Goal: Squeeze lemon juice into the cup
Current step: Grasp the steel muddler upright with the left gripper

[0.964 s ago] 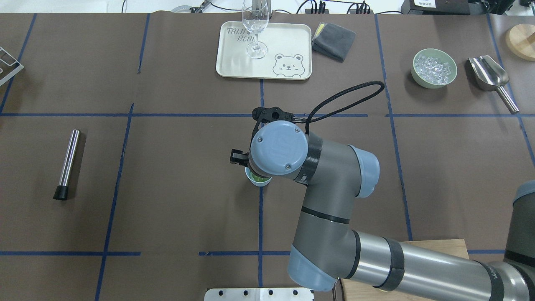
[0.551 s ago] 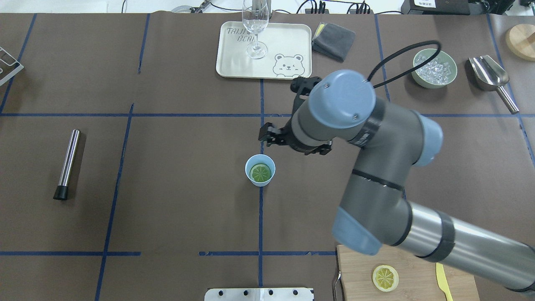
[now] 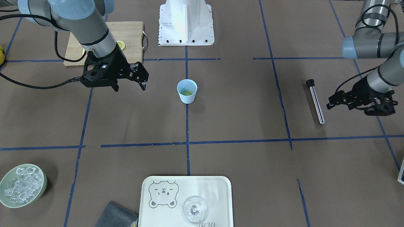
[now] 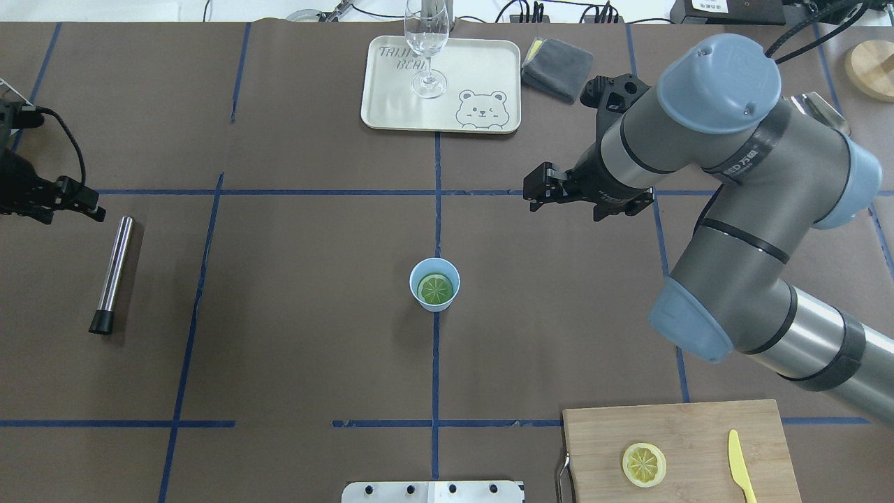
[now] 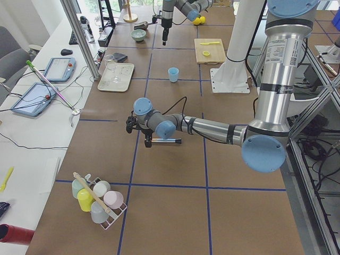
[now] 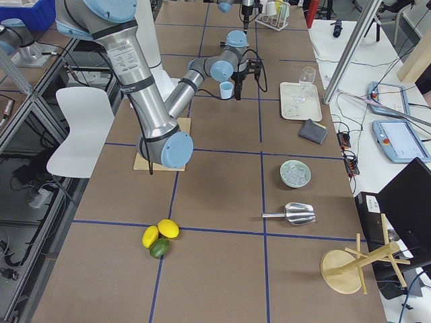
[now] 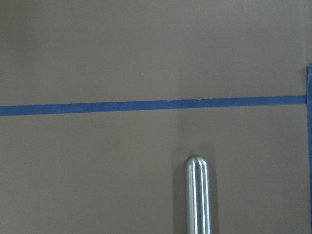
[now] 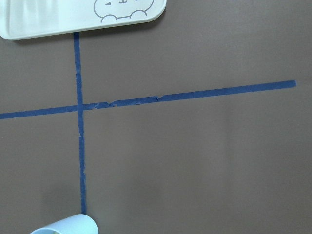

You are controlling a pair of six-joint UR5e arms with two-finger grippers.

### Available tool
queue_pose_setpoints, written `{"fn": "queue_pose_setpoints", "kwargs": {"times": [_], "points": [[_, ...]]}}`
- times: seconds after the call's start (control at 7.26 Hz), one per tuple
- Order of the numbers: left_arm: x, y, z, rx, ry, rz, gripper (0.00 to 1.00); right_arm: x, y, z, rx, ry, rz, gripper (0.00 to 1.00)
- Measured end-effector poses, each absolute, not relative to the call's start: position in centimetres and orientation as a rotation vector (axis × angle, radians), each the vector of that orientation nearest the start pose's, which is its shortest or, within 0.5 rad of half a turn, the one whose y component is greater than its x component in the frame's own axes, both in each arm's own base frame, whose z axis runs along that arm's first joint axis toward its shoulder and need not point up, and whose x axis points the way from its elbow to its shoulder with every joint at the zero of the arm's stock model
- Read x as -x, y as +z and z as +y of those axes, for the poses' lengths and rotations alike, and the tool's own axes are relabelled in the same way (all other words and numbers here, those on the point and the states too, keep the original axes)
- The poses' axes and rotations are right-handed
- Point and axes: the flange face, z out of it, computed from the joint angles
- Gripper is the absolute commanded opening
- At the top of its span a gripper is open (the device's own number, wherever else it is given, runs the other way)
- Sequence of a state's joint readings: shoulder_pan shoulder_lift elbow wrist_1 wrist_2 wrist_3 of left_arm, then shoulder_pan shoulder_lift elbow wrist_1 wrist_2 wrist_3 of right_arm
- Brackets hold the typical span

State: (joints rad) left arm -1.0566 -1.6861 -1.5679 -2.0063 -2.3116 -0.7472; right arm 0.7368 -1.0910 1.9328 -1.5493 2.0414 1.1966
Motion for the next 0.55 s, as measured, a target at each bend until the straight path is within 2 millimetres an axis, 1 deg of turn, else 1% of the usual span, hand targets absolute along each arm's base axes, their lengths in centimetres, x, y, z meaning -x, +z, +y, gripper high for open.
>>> {"fn": "queue_pose_setpoints", "kwargs": {"times": [0.14,0.28,0.41,0.55], "points": [[-24.0,55.1,-52.2,0.009,-0.016,0.866,0.97,37.5,23.1,-46.3,-0.073,0.131,-0.949,1.00],[-25.6,55.4,-52.0,0.004,-0.009,0.838,0.94,37.5,23.2,-46.3,-0.073,0.130,-0.948,1.00],[-26.4,55.9,-52.0,-0.001,-0.006,0.816,0.94,37.5,23.2,-46.3,-0.073,0.130,-0.947,1.00],[-26.7,56.2,-51.9,-0.003,-0.006,0.803,0.90,37.5,23.3,-46.3,-0.072,0.131,-0.946,1.00]]}}
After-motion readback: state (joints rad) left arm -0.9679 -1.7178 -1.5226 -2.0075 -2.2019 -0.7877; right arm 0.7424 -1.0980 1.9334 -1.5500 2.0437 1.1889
